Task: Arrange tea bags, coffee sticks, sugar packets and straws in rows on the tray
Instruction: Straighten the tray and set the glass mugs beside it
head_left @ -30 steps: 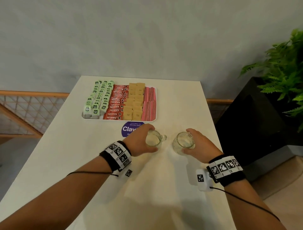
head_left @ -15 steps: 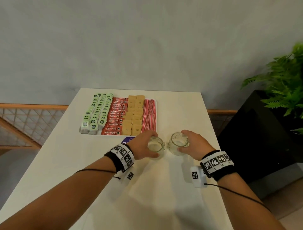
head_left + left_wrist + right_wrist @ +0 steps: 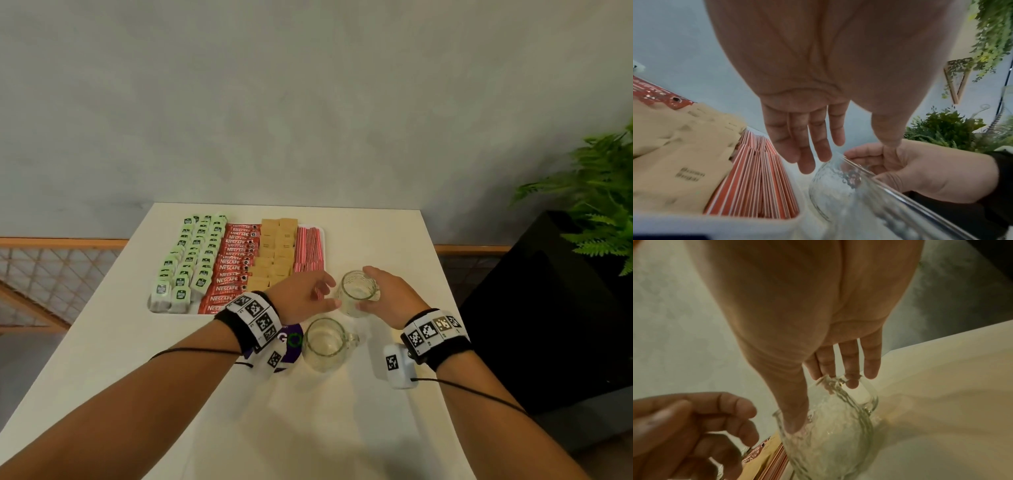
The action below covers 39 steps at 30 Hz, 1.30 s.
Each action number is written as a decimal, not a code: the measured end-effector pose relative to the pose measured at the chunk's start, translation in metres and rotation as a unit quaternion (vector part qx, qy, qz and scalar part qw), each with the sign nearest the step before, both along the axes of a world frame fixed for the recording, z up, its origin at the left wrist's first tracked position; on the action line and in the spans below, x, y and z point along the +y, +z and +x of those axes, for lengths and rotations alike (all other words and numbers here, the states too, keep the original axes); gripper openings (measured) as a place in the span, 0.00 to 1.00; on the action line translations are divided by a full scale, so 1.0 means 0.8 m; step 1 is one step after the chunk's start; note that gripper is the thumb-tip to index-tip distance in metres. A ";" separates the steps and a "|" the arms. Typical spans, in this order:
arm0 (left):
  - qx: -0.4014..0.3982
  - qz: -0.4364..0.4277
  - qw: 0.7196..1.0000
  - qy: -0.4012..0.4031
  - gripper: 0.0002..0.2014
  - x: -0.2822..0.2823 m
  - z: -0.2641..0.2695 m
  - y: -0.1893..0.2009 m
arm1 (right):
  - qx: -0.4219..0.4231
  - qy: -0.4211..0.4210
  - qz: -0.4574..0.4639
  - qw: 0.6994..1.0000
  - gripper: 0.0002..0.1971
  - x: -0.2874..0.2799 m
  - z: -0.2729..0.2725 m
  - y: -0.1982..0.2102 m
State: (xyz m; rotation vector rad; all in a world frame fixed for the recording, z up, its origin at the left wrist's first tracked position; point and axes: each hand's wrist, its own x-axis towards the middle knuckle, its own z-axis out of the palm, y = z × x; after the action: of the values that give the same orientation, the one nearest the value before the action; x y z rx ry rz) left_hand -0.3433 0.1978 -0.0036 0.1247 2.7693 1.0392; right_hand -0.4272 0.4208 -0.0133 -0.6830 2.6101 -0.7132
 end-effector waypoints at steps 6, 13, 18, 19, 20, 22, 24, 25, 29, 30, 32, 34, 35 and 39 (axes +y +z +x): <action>0.001 -0.052 0.999 -0.003 0.33 -0.004 -0.050 -0.001 | -0.020 0.024 -0.023 0.999 0.43 -0.015 -0.022 -0.001; -0.006 -0.096 0.995 -0.013 0.37 -0.005 -0.082 -0.016 | -0.053 -0.001 -0.005 0.999 0.31 0.018 -0.054 -0.005; 0.005 -0.066 0.998 -0.009 0.33 -0.006 -0.099 -0.030 | -0.043 0.004 -0.031 0.999 0.12 0.010 -0.063 -0.023; 0.010 -0.054 0.999 -0.004 0.32 -0.008 -0.101 -0.033 | -0.037 -0.004 -0.037 0.999 0.13 0.006 -0.065 -0.023; 0.015 -0.043 0.999 0.003 0.32 -0.011 -0.104 -0.034 | -0.031 -0.012 -0.045 0.998 0.14 0.003 -0.068 -0.024; 0.024 -0.026 0.999 0.016 0.32 -0.016 -0.110 -0.035 | -0.022 -0.030 -0.065 0.997 0.14 -0.005 -0.073 -0.023; 0.034 -0.007 0.999 0.031 0.31 -0.020 -0.116 -0.033 | -0.022 -0.047 -0.089 0.995 0.15 -0.014 -0.079 -0.021; 0.038 0.007 0.998 0.040 0.30 -0.021 -0.119 -0.033 | -0.022 -0.057 -0.097 0.993 0.16 -0.019 -0.082 -0.021; 0.045 0.044 0.995 0.074 0.30 -0.024 -0.133 -0.033 | -0.011 -0.086 -0.128 0.988 0.16 -0.035 -0.092 -0.020; 0.045 0.046 0.995 0.076 0.30 -0.024 -0.138 -0.034 | -0.010 -0.088 -0.131 0.987 0.16 -0.038 -0.094 -0.020; 0.046 0.048 0.995 0.077 0.29 -0.026 -0.146 -0.037 | -0.009 -0.089 -0.134 0.987 0.16 -0.042 -0.097 -0.021; 0.043 0.048 0.995 0.081 0.30 -0.027 -0.153 -0.040 | -0.011 -0.090 -0.131 0.987 0.17 -0.045 -0.099 -0.022; 0.043 0.047 0.995 0.082 0.31 -0.028 -0.156 -0.042 | -0.011 -0.090 -0.131 0.987 0.18 -0.046 -0.100 -0.022; 0.049 0.042 0.994 0.088 0.32 -0.030 -0.168 -0.049 | -0.012 -0.083 -0.124 0.989 0.22 -0.050 -0.105 -0.024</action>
State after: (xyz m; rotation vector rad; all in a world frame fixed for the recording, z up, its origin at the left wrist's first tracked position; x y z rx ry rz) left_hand -0.4774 0.1734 -0.0429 -0.0593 2.8677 1.2240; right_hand -0.5111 0.3812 -0.0323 -0.5237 2.6033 -1.1025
